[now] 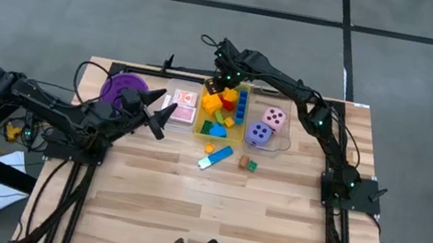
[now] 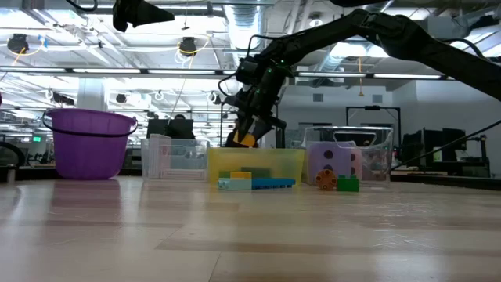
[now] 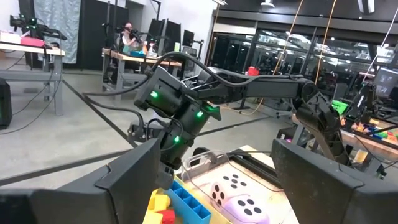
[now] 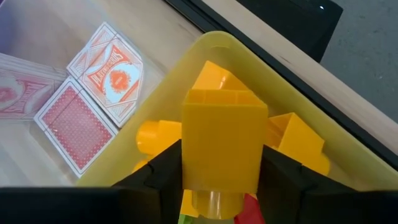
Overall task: Pick & Place Toys
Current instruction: Put the yellow gamepiece into the yellow bin, then put the green gamepiece into the yellow bin
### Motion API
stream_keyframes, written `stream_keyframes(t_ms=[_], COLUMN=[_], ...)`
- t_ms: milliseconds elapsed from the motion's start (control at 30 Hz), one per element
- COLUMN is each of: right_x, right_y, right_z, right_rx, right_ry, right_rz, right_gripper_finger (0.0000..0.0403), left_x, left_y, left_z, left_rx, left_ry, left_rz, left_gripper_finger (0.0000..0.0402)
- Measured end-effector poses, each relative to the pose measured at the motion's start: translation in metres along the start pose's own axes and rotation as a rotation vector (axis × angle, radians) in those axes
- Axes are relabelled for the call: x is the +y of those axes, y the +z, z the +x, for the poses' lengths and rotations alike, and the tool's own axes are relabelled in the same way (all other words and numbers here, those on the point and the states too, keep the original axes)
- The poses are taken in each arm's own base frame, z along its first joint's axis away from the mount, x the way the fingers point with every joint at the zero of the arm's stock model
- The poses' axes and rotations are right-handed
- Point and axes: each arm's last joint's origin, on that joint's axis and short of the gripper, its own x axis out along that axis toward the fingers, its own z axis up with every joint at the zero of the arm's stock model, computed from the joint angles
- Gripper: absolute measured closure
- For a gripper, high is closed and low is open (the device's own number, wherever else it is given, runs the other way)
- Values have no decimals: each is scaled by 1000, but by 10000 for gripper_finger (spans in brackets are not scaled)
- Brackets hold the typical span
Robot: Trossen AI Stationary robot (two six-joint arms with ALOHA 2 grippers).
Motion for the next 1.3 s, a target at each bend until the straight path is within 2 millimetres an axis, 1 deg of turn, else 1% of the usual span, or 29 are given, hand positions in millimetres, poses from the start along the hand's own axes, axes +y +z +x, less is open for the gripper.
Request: stream_keyframes(t_ms=[100,300,400,567,733,833,933,1067,1300], right_x=[0,0,0,0,0,2,5,15,39], right_y=[-1,-1,-1,-1,1,1,1,2,-5], right_z=[0,0,0,0,-9,-16,-31,-52,-94], right_rx=[9,15,15,15,1,-3,-16,-57,-129], right_ry=[3,9,8,8,12,12,19,38,60], right_rz=[1,1,0,1,7,12,24,14,-12], right_gripper_finger=[228,181,165,158,158,158,158,158,158], left_x=[0,0,0,0,-1,-1,-1,-1,-2], left_y=[0,0,0,0,0,0,0,0,2], left_z=[0,0,0,0,-1,-1,-1,-1,-3], left_rx=[0,0,0,0,1,2,2,2,4], left_ry=[0,0,0,0,-5,-8,-9,-16,-138], left_rz=[0,-1,-1,-1,-1,-1,-1,40,156], left_gripper_finger=[97,97,97,97,97,97,97,97,97])
